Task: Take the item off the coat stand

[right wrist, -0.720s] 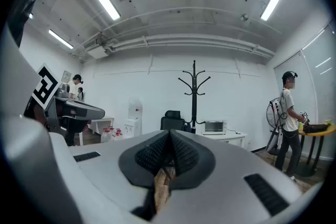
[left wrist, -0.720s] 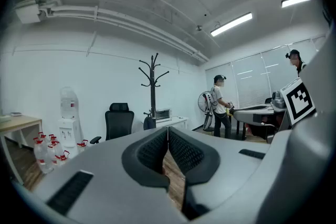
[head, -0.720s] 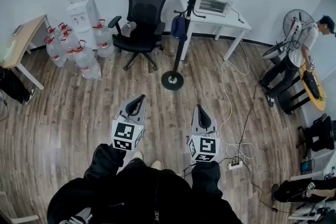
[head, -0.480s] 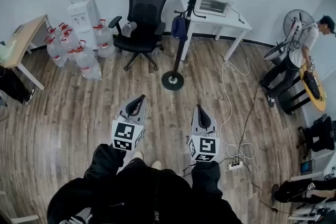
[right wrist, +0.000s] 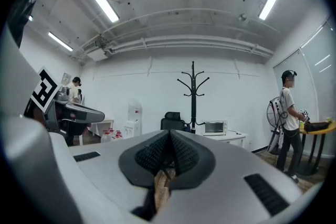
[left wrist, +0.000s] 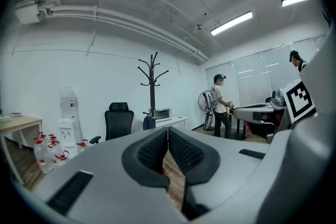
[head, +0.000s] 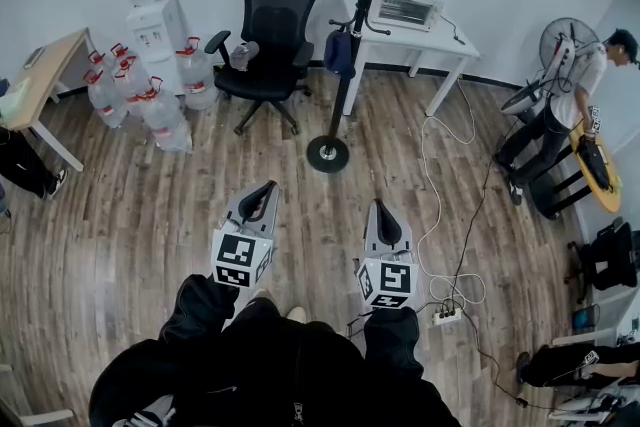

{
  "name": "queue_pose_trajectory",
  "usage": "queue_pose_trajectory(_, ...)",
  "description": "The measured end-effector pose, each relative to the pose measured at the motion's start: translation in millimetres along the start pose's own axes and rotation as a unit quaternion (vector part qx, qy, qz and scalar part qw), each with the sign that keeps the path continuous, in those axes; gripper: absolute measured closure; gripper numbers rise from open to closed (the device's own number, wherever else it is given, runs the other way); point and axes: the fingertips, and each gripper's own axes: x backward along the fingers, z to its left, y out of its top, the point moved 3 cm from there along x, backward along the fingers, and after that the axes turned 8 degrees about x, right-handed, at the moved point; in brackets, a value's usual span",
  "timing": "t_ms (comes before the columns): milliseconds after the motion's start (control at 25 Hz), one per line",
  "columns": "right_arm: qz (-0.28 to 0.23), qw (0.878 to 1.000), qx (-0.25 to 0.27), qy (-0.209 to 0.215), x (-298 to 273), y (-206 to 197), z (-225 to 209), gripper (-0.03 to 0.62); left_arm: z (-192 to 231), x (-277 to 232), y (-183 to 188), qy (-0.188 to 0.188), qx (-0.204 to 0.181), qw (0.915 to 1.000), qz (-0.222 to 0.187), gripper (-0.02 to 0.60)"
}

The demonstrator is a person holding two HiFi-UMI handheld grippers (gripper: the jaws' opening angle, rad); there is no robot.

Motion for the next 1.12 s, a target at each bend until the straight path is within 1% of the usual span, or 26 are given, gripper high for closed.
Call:
queue_pose_trajectory(240,0.008,1.000,0.001,0.001,-9.5,-8.6,-9.2,0.577,-2.4,-15.9,-4.6,-0.002,0.003,1.0000,0.004,0.555)
queue_pose_trajectory(560,0.017,1.000,0.004,0.004,-49.6,-19.0,-24.8,0.577,9.1,-65.7,-6.3,-0.009,0.009,0.9999,0.009,0.555)
queue_pose_trajectory(840,0.026,1.000,0.006,-0.002,-112.5,-29.1,-53.2,0.577,27.9,-140.4,-1.7,-0.023,0.014,0.9996,0.011,0.555)
queue_pose_trajectory(1120,0.042,0.999,0.004,-0.003,-211.4,-34.1,-88.1,0.577,61.7,-243.6,13.4,-0.035,0.022,0.9989,0.021,0.555)
